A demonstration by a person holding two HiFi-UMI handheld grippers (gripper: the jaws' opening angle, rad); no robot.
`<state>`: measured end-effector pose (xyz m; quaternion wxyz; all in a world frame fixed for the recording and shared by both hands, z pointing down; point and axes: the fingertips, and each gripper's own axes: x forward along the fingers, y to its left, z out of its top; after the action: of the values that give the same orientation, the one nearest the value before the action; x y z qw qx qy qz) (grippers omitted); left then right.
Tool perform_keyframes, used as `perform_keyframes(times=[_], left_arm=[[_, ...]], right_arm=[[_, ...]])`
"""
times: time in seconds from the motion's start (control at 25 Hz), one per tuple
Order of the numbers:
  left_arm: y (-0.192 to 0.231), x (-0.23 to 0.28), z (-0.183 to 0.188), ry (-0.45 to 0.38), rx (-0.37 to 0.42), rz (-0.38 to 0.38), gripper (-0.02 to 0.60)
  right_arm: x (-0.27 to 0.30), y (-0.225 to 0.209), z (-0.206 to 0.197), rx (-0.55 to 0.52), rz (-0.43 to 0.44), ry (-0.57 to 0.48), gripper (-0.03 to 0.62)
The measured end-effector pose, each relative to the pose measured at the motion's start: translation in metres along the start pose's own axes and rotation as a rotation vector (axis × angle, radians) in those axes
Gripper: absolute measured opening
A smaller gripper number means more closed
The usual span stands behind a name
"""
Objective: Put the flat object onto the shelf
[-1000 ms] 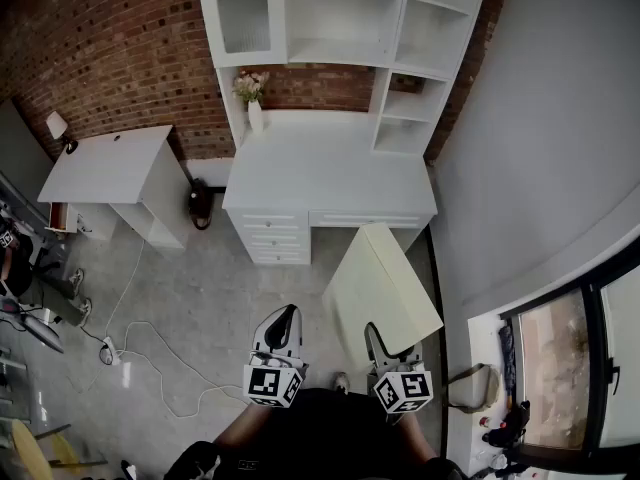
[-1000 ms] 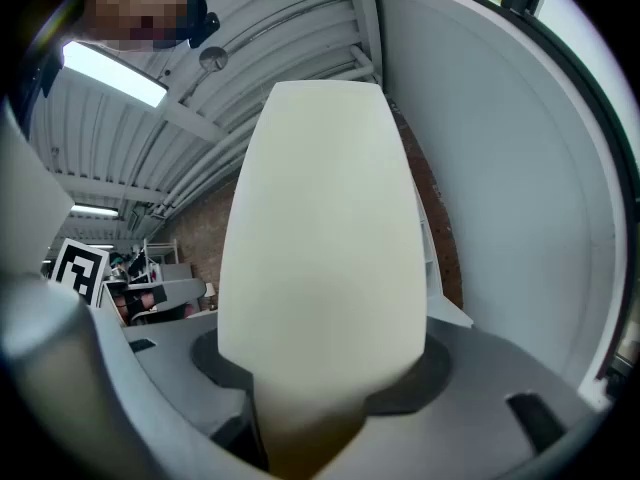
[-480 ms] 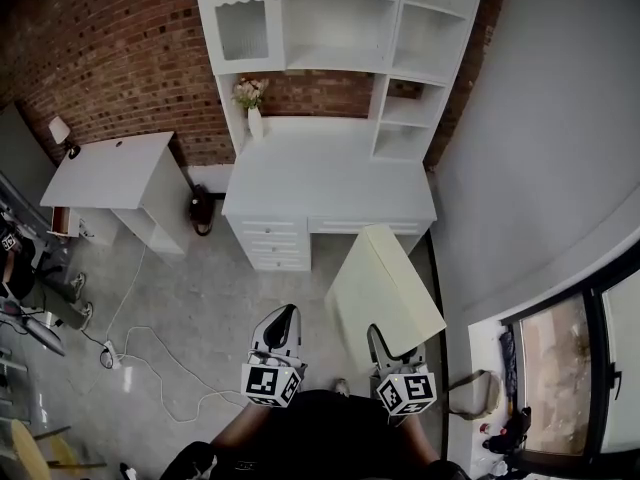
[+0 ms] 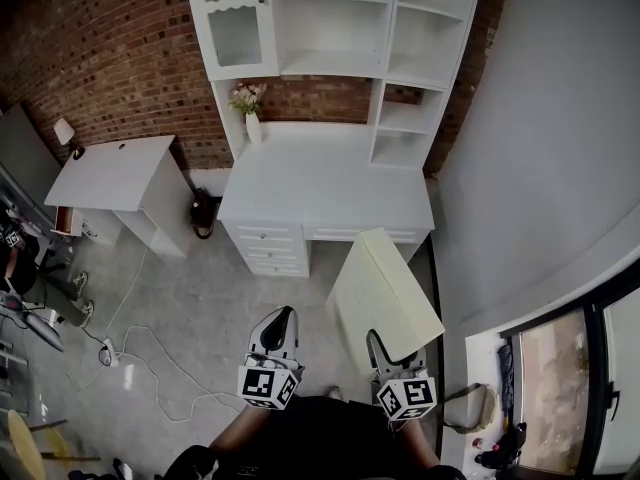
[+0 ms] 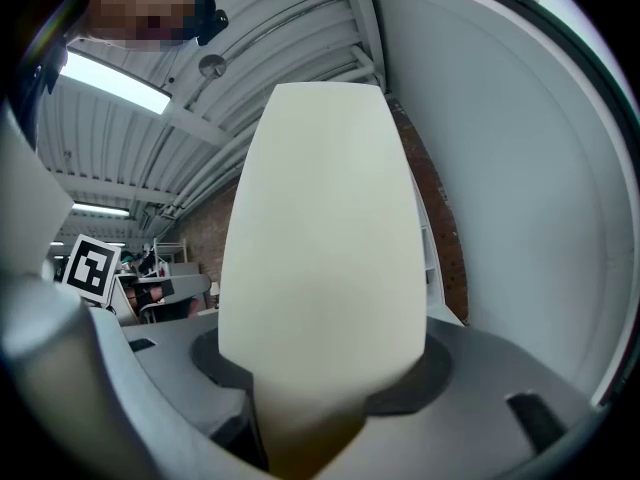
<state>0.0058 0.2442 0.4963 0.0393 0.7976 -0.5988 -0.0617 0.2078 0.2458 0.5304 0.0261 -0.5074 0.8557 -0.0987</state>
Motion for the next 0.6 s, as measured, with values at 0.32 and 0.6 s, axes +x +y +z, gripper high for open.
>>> perform_keyframes(times=[0.32,0.6], left_arm=[[-0.004,0.027,-0.011,0.016,0.000,0.061,0.020],[0.026,0.099,-0.017,0.008,-0.011,0.047,0.020]], right_arm=[[0.021,-0.041,0.003,0.000,0.042,-0.003,0.287],[0.088,-0.067,0.006,-0.003,0.027,0.002,0.287]])
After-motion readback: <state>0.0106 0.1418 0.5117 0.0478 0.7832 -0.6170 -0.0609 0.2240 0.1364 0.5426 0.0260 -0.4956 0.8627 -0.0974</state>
